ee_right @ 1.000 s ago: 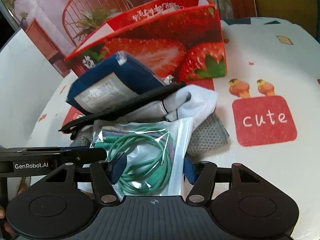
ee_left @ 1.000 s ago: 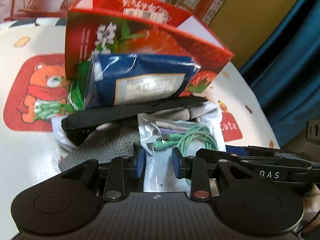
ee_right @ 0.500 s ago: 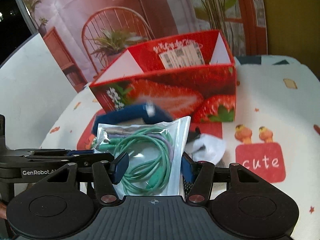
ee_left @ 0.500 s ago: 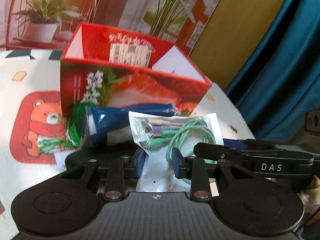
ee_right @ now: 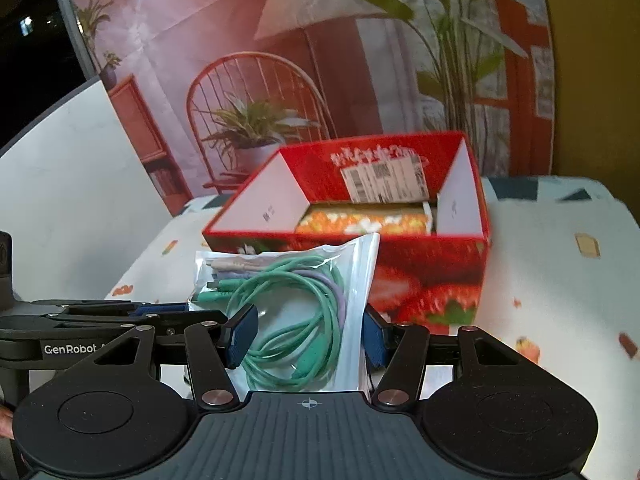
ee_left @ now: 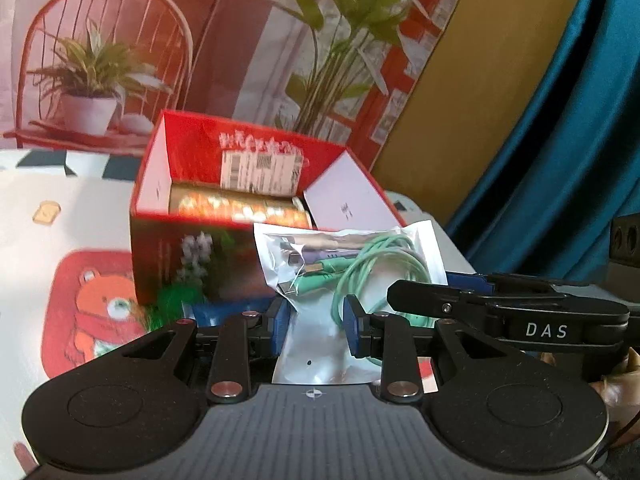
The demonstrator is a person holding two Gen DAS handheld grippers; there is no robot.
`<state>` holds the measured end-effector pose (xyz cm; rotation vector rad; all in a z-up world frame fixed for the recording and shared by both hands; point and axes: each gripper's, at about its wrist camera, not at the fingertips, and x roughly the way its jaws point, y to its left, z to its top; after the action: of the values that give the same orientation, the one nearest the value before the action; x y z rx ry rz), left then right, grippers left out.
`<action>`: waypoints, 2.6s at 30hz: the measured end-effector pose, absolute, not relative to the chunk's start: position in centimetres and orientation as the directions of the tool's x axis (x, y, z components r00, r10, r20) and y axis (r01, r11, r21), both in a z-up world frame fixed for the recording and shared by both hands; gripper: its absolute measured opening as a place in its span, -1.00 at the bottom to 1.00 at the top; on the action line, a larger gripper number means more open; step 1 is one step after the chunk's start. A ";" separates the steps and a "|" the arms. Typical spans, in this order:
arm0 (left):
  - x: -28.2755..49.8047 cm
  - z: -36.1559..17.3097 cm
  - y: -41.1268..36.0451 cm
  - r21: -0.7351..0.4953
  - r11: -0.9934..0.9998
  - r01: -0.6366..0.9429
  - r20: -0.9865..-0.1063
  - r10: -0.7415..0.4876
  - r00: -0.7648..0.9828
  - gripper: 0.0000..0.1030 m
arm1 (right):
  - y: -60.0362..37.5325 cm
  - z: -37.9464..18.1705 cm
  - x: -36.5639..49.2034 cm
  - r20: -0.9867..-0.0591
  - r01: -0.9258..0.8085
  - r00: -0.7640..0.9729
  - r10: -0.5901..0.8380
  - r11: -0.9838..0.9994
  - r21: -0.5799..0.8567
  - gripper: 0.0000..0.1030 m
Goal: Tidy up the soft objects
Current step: 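Lift the cable bag and carry it toward the red box, then lower the cable bag into the box and open both grippers, then move both grippers to the blue packet and grasp it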
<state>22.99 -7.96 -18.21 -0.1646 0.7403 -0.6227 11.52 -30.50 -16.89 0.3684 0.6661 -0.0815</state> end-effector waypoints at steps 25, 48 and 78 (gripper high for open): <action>38.4 -17.5 -11.2 -0.312 0.866 0.391 -0.595 -0.498 0.630 -0.39 | -37.2 -17.1 28.5 -0.606 0.107 0.794 0.049 0.970 0.219 -0.06; 39.8 -23.1 -13.0 -0.233 0.887 0.398 -0.789 -0.412 0.456 -0.27 | -38.2 -25.5 30.1 -0.821 0.305 0.571 0.000 0.929 0.212 -0.11; 27.5 -22.0 -5.9 -0.327 0.890 0.319 -0.692 -0.455 0.560 -0.03 | -30.3 -23.1 18.0 -0.671 0.215 0.739 0.059 0.923 0.318 -0.01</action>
<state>27.52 -5.94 -22.04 -0.1716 0.8637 -0.4588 17.96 -30.27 -23.15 0.3933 0.7389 -0.0876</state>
